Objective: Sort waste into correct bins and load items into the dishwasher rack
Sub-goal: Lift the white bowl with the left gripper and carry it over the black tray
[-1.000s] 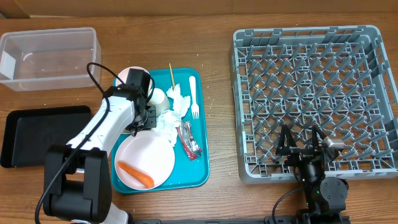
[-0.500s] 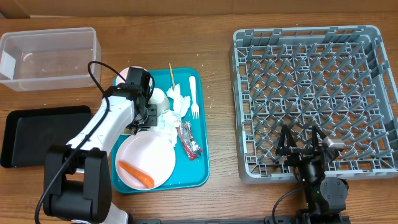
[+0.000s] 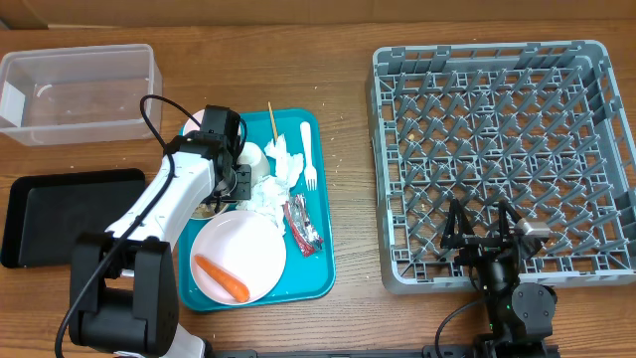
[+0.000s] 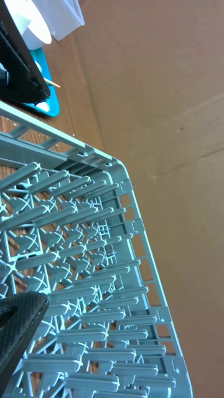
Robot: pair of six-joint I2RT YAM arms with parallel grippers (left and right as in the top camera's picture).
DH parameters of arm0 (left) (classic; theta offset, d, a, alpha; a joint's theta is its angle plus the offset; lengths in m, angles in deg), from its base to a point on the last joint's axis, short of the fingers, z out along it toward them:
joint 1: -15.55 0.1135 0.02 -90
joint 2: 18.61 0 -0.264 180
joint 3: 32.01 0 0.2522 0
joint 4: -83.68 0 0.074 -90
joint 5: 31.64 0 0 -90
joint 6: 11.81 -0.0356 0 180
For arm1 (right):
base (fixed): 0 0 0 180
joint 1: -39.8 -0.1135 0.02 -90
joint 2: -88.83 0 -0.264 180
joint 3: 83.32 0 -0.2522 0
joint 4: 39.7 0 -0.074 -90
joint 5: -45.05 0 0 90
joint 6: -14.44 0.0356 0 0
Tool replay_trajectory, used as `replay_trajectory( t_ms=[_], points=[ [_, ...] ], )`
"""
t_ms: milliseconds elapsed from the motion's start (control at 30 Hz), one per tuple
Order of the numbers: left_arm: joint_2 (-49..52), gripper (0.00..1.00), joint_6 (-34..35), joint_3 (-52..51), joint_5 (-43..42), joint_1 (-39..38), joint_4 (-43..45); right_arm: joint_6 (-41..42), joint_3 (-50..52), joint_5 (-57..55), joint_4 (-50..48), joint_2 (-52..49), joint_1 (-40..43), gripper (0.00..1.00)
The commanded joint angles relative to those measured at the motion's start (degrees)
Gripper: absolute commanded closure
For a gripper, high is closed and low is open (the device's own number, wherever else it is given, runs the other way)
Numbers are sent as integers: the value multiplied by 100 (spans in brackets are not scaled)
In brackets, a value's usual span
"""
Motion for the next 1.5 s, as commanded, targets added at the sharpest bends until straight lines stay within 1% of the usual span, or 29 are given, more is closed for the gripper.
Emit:
replay_trajectory(
  t_ms=[0,200,233,267,567,700,767,833,900,967,1033,1067,1167,1300,1467],
  points=[
    [50,96,42,48,-55,0,-98,-17,59,-74,-37,68,35,0],
    [48,96,214,573,22,9,-632,-17,59,-74,-37,68,35,0],
    [48,96,411,929,166,11,-966,-17,59,-74,-37,68,35,0],
    [48,96,483,1091,238,11,-1115,-17,59,-74,-37,68,35,0],
    [46,96,796,2496,612,66,-2417,-17,59,-74,-37,68,35,0],
    [46,96,990,2933,599,413,-2800,-17,59,-74,-37,68,35,0],
    [46,96,1150,3021,527,728,-2920,-17,59,-74,-37,68,35,0],
    [46,96,1180,3023,240,1088,-2953,-17,59,-74,-37,68,35,0],
    [46,96,1174,3018,-304,1561,-2970,-17,59,-74,-37,68,35,0],
    [46,96,984,3018,-1058,2074,-2951,-17,59,-74,-37,68,35,0],
    [50,96,605,3014,-2065,2758,-2920,-17,59,-74,-37,68,35,0],
    [50,96,522,3014,-2284,2999,-2920,-17,59,-74,-37,68,35,0],
    [50,96,297,3014,-2616,3598,-2929,-17,59,-74,-37,68,35,0],
    [50,96,146,2988,-2778,4162,-2927,-17,59,-74,-37,68,35,0],
    [50,96,140,2629,-3333,4758,-2437,-17,59,-74,-37,68,35,0]
  ],
)
